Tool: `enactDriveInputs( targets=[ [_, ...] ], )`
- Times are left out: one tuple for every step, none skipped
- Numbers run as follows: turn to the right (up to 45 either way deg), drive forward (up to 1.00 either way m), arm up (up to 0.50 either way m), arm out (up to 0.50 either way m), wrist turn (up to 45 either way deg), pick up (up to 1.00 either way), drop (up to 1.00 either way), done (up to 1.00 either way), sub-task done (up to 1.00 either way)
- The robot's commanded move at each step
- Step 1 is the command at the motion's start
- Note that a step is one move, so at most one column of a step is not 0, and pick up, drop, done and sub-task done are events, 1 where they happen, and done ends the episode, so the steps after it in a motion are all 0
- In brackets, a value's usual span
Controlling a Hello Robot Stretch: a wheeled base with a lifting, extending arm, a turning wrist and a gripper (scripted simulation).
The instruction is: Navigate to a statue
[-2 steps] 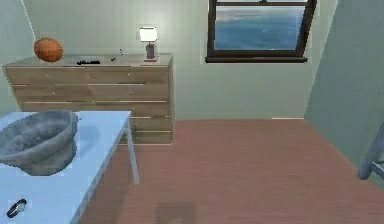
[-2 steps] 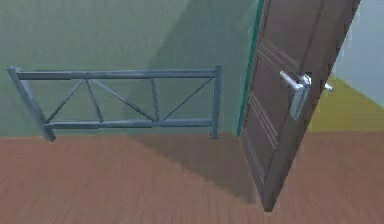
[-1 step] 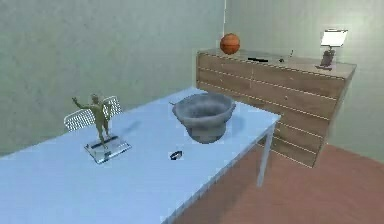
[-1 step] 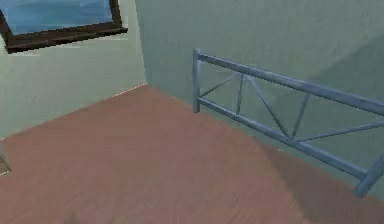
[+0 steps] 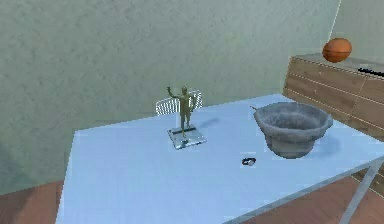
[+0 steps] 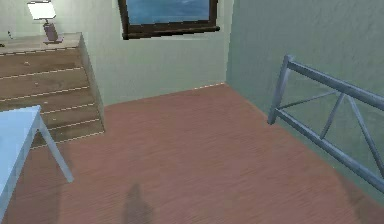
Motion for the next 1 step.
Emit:
enactDriveInputs(
  targets=[
    [0.0,0.0,0.0,0.0,0.0,0.0,0.0,1.0,0.0]
  ],
)
